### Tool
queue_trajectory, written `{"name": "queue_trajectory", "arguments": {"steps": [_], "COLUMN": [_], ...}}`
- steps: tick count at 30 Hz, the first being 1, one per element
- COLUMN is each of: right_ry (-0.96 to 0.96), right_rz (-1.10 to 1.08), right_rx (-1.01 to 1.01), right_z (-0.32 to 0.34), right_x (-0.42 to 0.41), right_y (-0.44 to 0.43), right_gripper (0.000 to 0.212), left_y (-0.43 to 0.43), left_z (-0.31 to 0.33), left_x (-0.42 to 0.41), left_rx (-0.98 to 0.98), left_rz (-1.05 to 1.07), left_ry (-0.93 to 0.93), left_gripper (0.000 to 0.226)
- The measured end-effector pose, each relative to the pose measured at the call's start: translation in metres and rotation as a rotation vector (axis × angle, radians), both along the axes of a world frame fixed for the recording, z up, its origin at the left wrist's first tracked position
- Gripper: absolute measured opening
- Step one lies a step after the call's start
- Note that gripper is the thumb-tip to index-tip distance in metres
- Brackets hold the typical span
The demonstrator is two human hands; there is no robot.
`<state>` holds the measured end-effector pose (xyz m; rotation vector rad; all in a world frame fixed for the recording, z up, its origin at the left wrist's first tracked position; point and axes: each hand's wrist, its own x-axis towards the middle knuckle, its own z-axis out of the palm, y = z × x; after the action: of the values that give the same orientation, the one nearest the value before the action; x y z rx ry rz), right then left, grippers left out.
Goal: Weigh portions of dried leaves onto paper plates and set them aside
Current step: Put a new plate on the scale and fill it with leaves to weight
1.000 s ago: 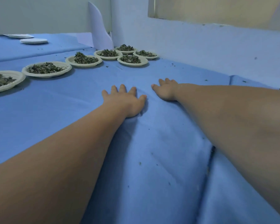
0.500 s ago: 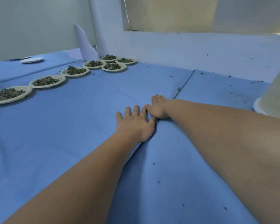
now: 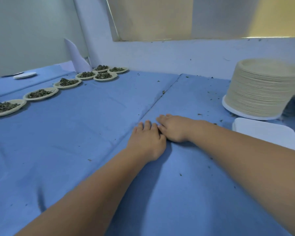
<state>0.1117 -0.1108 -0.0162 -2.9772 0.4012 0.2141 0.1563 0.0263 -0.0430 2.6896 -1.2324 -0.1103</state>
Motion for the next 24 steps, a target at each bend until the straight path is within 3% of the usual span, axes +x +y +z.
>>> {"name": "queue_trajectory", "arguments": {"steps": [3,7,10,14,18,21,24], "right_ry": [-0.071,-0.193,-0.396,-0.588,-0.601,-0.581,-0.428], "right_rz": [-0.058,-0.151,-0.231,-0.389,-0.609,-0.732,-0.822], "right_rx": [0.015,0.045,0.078,0.044,0.018,-0.124,-0.268], "right_z": [0.007,0.021,0.033,0.036,0.024,0.011,0.005], "right_x": [-0.045,-0.111,-0.163,-0.232,-0.282,-0.301,-0.304], "right_y": [-0.015,-0.037,-0.055,-0.088,-0.120,-0.137,-0.140], "right_gripper": [0.039,0.050,0.058,0.059,0.059,0.042,0.036], "left_y": [-0.028,-0.071,-0.100,-0.134,-0.166,-0.197,-0.225], "left_z": [0.003,0.011,0.024,0.046,0.069,0.089,0.111], "left_x": [-0.025,-0.068,-0.101,-0.123,-0.130,-0.131,-0.134], "left_rx": [-0.035,-0.187,-0.384,-0.555,-0.521,-0.503,-0.430], "left_rz": [-0.145,-0.336,-0.423,-0.453,-0.528,-0.563,-0.592], "left_ry": [0.062,0.123,0.208,0.134,-0.031,-0.180,-0.245], "left_gripper": [0.058,0.068,0.067,0.064,0.062,0.063,0.060]}}
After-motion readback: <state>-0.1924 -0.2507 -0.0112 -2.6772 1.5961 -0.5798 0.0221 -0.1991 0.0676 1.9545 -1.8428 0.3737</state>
